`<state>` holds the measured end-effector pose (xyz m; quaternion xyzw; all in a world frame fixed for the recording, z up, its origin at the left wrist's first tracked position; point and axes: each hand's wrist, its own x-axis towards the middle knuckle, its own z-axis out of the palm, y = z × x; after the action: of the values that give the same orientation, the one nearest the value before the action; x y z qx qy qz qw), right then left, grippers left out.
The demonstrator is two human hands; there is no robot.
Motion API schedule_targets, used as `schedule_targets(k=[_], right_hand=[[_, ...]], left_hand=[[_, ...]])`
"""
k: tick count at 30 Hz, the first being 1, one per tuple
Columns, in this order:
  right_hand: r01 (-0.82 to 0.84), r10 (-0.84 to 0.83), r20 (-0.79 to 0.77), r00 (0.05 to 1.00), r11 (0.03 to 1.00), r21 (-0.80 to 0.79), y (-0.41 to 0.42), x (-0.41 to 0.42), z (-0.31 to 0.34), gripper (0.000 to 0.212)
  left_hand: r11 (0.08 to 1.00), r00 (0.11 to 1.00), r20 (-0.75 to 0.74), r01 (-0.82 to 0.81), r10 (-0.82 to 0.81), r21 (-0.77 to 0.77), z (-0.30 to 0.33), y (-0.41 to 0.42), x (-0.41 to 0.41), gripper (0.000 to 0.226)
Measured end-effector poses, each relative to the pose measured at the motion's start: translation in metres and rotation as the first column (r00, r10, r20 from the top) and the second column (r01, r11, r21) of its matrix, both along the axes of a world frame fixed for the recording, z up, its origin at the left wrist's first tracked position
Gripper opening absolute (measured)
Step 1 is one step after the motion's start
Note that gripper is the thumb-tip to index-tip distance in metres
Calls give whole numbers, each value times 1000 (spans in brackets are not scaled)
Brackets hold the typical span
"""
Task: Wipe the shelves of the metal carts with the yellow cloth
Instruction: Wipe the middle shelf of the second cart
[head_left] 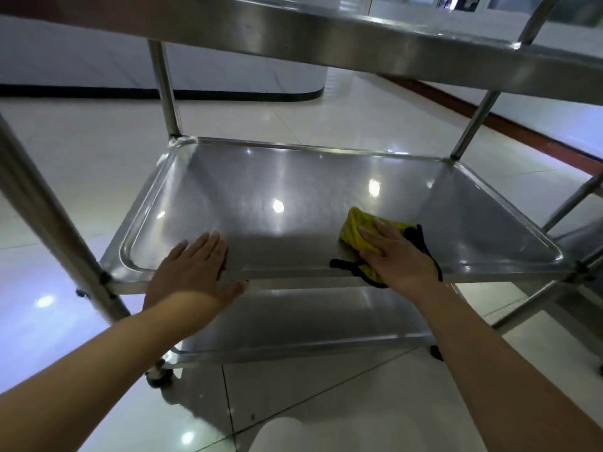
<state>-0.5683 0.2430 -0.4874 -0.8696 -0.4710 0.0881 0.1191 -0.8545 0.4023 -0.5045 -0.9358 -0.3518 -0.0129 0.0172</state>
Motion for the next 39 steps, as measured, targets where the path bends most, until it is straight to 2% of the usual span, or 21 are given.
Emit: schedule_targets(k=[2, 4, 7, 10, 15, 22, 25, 28, 32, 36, 39], right_hand=[[-29, 29, 14, 999, 1000, -12, 20, -35, 0, 52], [-51, 51, 13, 999, 998, -20, 40, -67, -1, 52], [-68, 69, 22, 997, 997, -27, 65, -108, -3, 51], [-78, 78, 28, 997, 997, -19, 83, -138, -3, 50], [-154, 153, 30, 988, 988, 17, 104, -180, -1, 46], [-338, 339, -73, 938, 941, 19, 148, -239, 7, 44], [-371, 378, -122, 918, 926, 77, 155, -245, 4, 43], [-376, 387, -140, 911, 921, 97, 148, -229, 2, 43], [-254, 264, -184, 947, 964, 76, 118, -181, 1, 43], [-64, 95, -199, 976, 986, 155, 77, -116, 3, 43], [70, -15, -228, 974, 969, 237, 50, -75, 11, 44]], left_hand=[[1000, 999, 32, 21, -22, 4, 1, 2, -3, 111], [993, 989, 96, 113, -114, 12, 1, 5, -12, 102], [962, 921, 277, 265, -275, 71, -4, 12, -44, 66], [948, 860, 400, 269, -316, 170, -9, 15, -86, 41], [917, 850, 372, 274, -372, 292, -33, 27, -130, 41], [915, 781, 485, 284, -393, 285, -41, 30, -145, 40], [911, 733, 549, 258, -402, 323, -37, 30, -141, 41], [895, 735, 526, 265, -428, 358, -34, 35, -131, 42], [858, 791, 404, 277, -459, 434, -37, 40, -117, 42], [810, 773, 378, 281, -509, 515, -27, 46, -112, 25], [771, 763, 337, 314, -552, 555, -20, 50, -112, 29]])
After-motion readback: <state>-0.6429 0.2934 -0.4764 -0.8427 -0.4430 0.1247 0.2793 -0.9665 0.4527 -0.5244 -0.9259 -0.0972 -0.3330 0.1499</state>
